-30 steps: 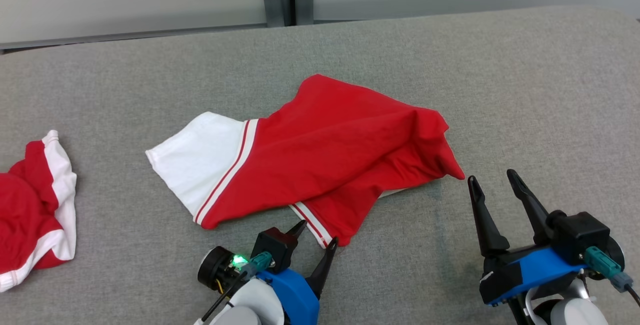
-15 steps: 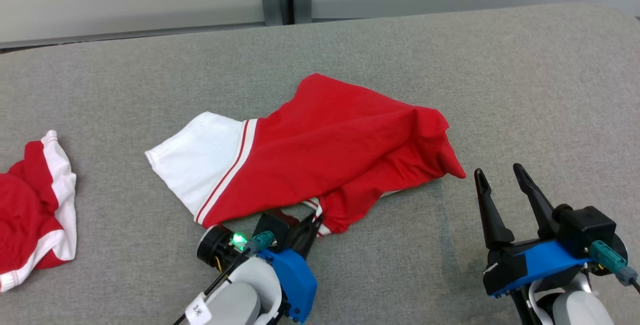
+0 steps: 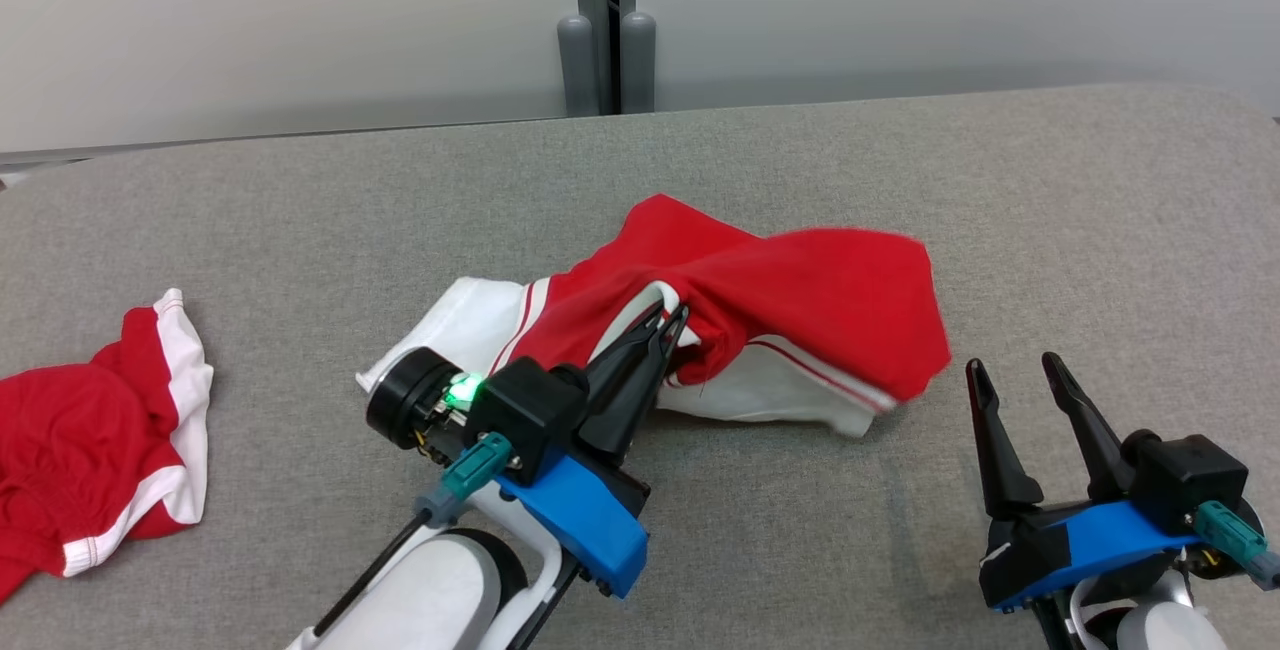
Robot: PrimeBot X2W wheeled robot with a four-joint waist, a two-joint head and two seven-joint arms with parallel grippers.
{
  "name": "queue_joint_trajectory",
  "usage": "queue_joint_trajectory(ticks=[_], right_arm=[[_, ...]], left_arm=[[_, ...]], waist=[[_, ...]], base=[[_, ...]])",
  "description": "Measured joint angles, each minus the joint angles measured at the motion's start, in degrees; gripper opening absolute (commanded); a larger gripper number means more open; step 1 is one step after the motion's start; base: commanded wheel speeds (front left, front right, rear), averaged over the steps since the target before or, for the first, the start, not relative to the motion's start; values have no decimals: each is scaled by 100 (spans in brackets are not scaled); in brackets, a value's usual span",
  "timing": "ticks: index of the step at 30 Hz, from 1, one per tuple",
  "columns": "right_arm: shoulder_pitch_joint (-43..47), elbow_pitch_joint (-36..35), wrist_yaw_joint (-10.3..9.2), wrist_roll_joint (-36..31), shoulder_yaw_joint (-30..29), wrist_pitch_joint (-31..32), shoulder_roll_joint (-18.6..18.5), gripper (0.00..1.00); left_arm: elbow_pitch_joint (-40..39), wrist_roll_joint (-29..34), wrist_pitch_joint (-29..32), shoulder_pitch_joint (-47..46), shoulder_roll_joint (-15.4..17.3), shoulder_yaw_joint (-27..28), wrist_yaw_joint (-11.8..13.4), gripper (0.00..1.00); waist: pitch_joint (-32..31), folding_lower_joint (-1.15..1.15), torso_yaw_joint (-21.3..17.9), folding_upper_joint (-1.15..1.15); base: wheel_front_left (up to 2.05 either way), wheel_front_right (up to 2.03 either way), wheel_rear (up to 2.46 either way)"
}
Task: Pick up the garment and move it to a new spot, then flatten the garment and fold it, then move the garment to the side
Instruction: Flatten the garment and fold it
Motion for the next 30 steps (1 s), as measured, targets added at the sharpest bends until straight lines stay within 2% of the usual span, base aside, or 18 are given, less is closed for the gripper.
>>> queue_joint_trajectory(ticks=[9, 15, 18, 22, 30], right_arm=[[114, 21, 0, 68, -100, -43, 0, 100], [165, 7, 0, 94, -166, -48, 0, 100], [163, -9, 0, 109, -153, -52, 0, 100], [98, -25, -1, 141, -116, -74, -1, 100], [-137, -48, 0, 143, -83, -110, 0, 100]], left_arm=[[-1811, -56, 795, 174, 565, 357, 369, 0], [-2502, -112, 1160, 349, 812, 643, 655, 0], [-2342, -261, 1238, 491, 873, 811, 790, 0], [-1706, -513, 1205, 528, 821, 991, 837, 0], [96, -1024, 742, 32, 509, 1411, 680, 0]], waist=[[-141, 0, 100, 0], [-120, 0, 113, 0], [-40, 0, 64, -1], [133, 0, -41, 0], [717, 1, -270, 0]], base=[[0, 0, 0], [0, 0, 0], [0, 0, 0], [0, 0, 0], [0, 0, 0]])
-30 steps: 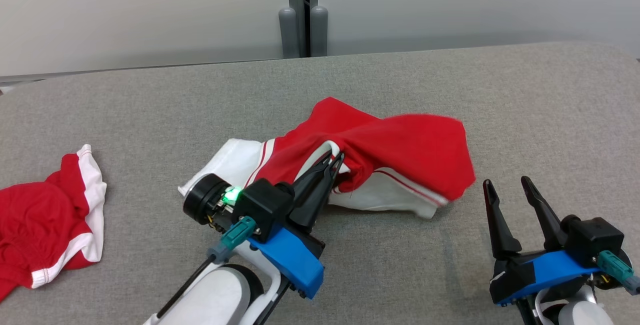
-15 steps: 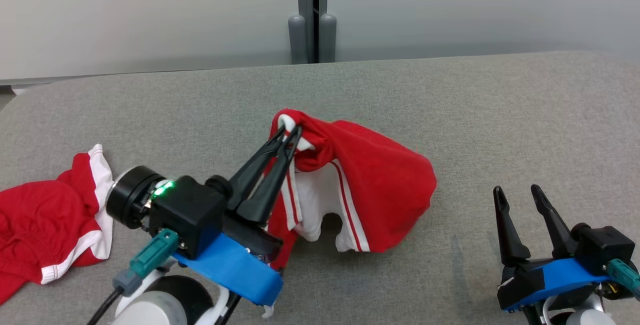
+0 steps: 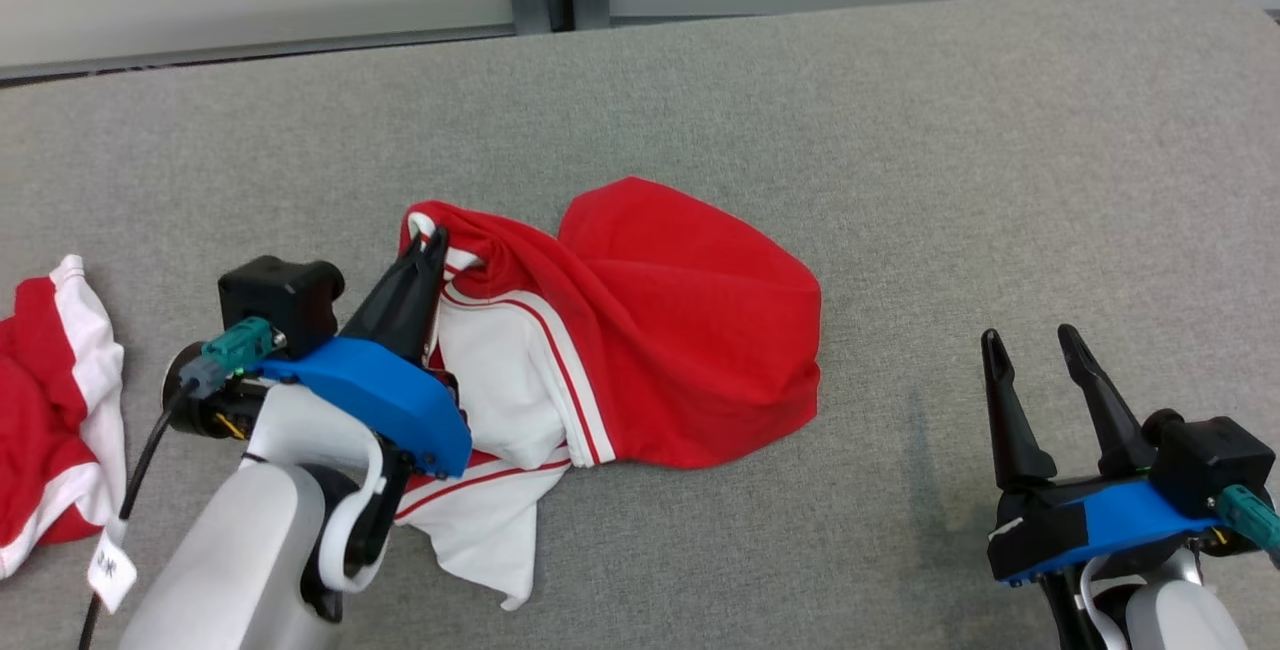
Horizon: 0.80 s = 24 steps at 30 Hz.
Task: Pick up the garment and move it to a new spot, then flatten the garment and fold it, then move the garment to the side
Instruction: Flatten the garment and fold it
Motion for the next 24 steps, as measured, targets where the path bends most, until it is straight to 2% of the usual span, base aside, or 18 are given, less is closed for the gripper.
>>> queue_joint_trajectory(ticks=[6, 7, 8, 9, 15, 19, 24], right_arm=[[-180, 29, 0, -8, 38, -64, 0, 100], [-197, 42, 0, -10, 45, -68, 0, 100], [-216, 56, 0, -30, 54, -73, 0, 100], [-237, 68, 0, -58, 59, -74, 0, 100], [-269, 85, -1, -124, 79, -78, -1, 100], [-243, 56, 0, -216, 130, -40, 0, 100], [-141, -44, 0, -336, 157, 90, -1, 100]], left_arm=[[1444, -176, -472, -673, -215, 204, -246, 0], [1664, -200, -549, -759, -247, 221, -309, 7], [1878, -207, -654, -833, -278, 229, -356, 94], [2049, -205, -778, -887, -308, 227, -400, 100], [2702, -8, -1749, -893, -468, 187, -439, 100], [2752, 247, -2348, -585, -471, 153, -272, 100], [2328, 550, -2590, -151, -366, 248, -2, 100]], waist=[[341, 0, -34, 0], [367, 0, -29, 0], [378, 0, -23, 1], [378, 1, -22, 1], [164, -1, 36, 0], [-67, -1, 111, 0], [-369, -2, 223, 0]], base=[[0, 0, 0], [0, 0, 0], [0, 0, 0], [0, 0, 0], [0, 0, 0], [0, 0, 0], [0, 0, 0]])
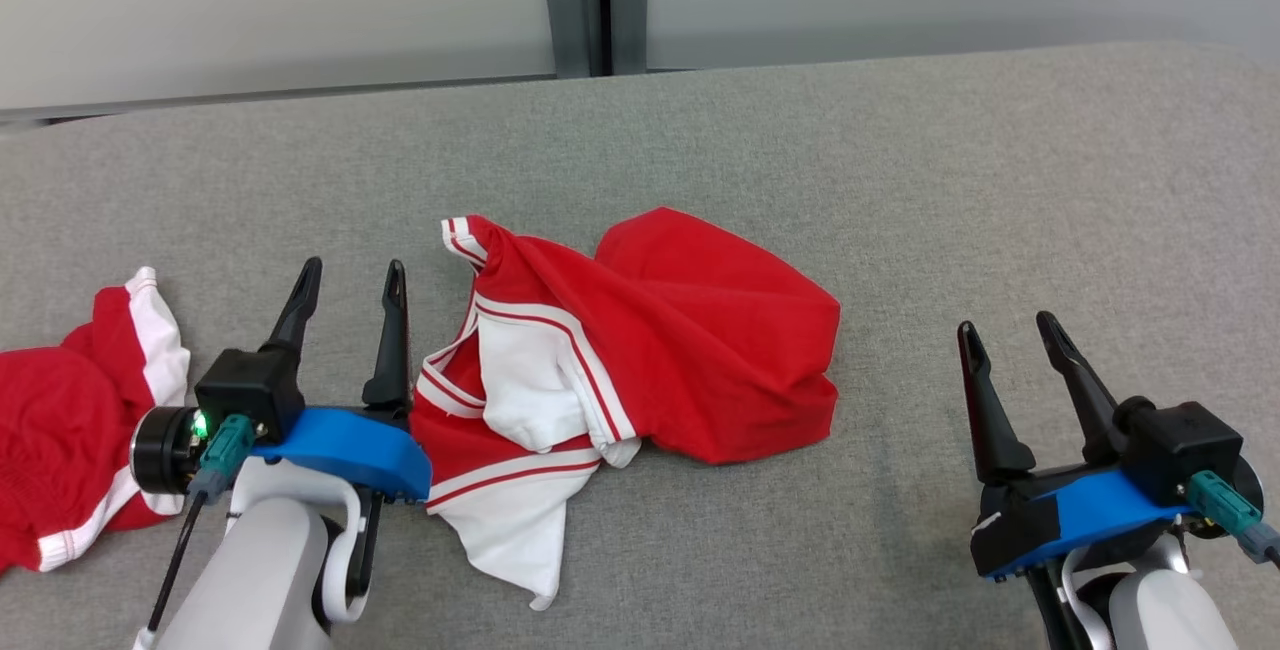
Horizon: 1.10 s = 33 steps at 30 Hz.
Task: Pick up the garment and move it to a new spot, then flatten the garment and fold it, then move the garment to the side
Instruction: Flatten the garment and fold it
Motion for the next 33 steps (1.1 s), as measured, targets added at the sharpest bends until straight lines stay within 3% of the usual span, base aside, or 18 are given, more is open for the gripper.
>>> queue_joint_trajectory(ticks=[9, 16, 33], right_arm=[[285, -220, 0, -126, 66, 261, 1, 100], [502, -342, 0, -141, 86, 402, 1, 100], [592, -488, 0, -135, 55, 486, 1, 100]], left_arm=[[-1050, 326, -31, 1029, 229, 247, 309, 100], [-1388, 257, 34, 1699, 301, 219, 386, 100], [-1770, 191, 220, 1820, 404, 142, 446, 100]], waist=[[-440, 0, 142, 0], [-663, -1, 135, 0], [-643, 0, 114, 0]], base=[[0, 0, 0], [0, 0, 0], [0, 0, 0]])
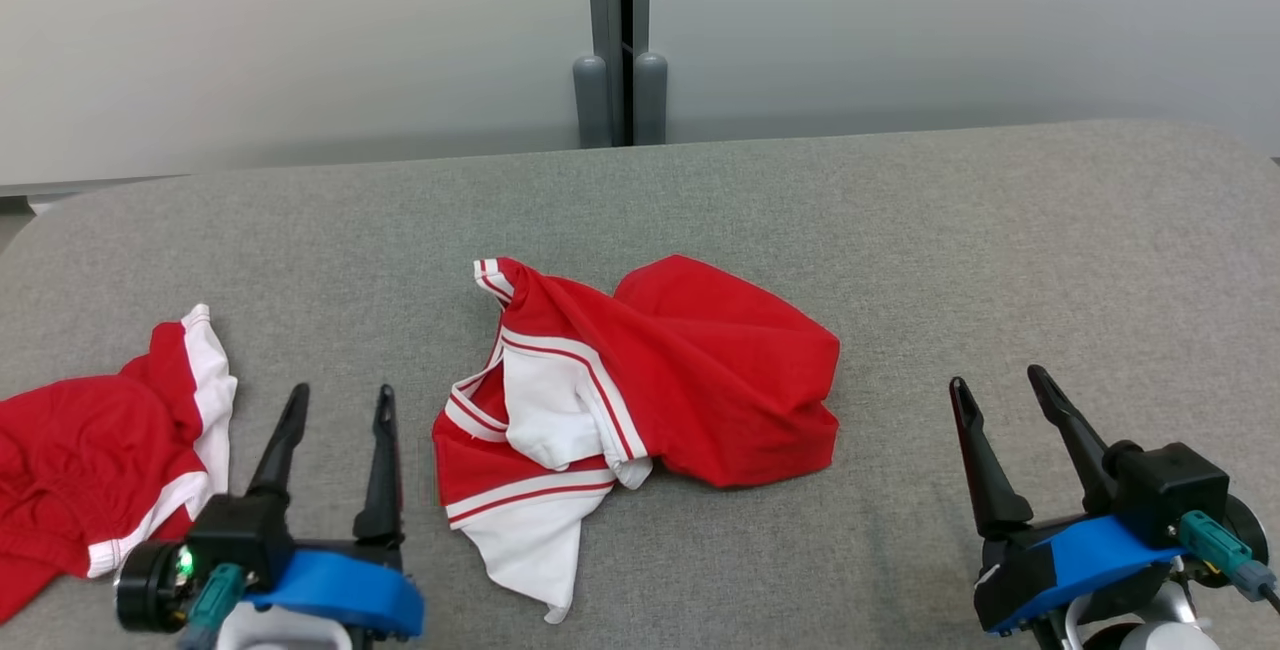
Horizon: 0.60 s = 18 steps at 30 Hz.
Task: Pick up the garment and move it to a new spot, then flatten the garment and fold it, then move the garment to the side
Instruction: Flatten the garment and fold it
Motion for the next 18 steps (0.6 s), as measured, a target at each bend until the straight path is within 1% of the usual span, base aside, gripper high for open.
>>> queue_joint_trajectory(ticks=[3, 7, 10, 13, 15, 18], right_arm=[[-2, -19, 0, 0, -5, 16, -2, 100], [-40, -22, 0, -2, 55, 18, 0, 100], [-110, -18, 0, 1, 107, 18, 0, 100], [-121, 12, 0, 11, 83, 13, 0, 100], [-122, 30, 0, 18, 63, -9, 0, 100], [-134, 60, 0, 26, 68, -23, 0, 100]], left_arm=[[12, -13, 255, -248, -41, -227, -210, 100], [278, -126, 775, -552, -243, -605, -520, 100], [604, -283, 1133, -670, -396, -758, -655, 100], [889, -477, 1360, -749, -505, -828, -788, 100], [1046, -572, 1415, -811, -583, -837, -848, 100], [1306, -675, 1508, -911, -612, -859, -954, 100]], waist=[[83, 0, 15, 0], [219, 1, 7, 0], [307, 1, -48, 0], [378, 1, -93, 0], [419, 1, -113, 0], [465, 1, -147, 0]], base=[[0, 0, 0], [0, 0, 0], [0, 0, 0], [0, 0, 0], [0, 0, 0], [0, 0, 0]])
